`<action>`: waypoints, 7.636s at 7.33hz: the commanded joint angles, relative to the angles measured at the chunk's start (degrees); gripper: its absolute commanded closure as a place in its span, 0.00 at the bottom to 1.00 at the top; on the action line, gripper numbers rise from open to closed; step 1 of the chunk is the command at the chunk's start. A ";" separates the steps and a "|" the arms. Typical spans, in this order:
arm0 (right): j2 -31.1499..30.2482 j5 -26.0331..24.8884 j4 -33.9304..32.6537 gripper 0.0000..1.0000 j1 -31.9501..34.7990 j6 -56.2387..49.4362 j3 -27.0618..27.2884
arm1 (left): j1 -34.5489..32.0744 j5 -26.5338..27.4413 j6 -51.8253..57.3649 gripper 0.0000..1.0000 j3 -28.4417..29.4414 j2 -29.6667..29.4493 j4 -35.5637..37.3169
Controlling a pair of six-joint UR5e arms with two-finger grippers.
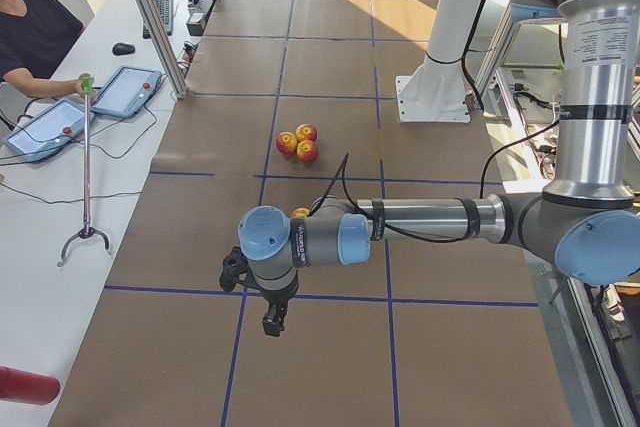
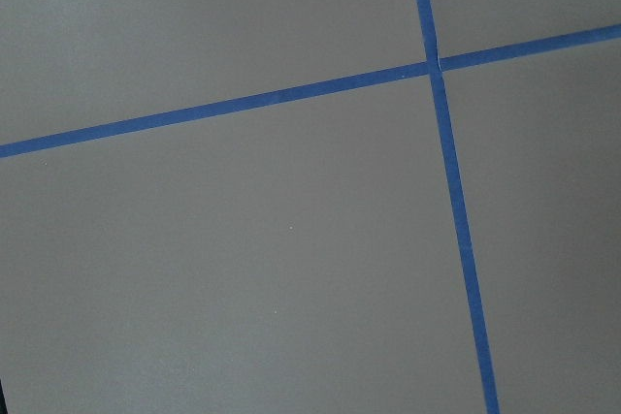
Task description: Stack apples
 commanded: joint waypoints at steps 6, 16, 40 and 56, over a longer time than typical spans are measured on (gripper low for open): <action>0.00 0.00 -0.04 0.00 0.00 0.00 0.00 | 0.35 -3.36 -6.75 0.00 -1.69 0.79 -7.30; 0.00 0.00 -0.04 0.00 0.00 0.00 0.00 | 37.35 5.67 -73.61 0.00 -5.30 2.11 -40.93; 0.00 0.00 -0.04 0.00 0.00 0.00 0.00 | 52.38 16.04 -92.77 1.00 -10.30 -21.53 -23.79; 0.00 0.00 -0.04 0.00 0.00 0.00 0.00 | 51.26 16.05 -92.08 0.00 -12.31 -20.75 -23.61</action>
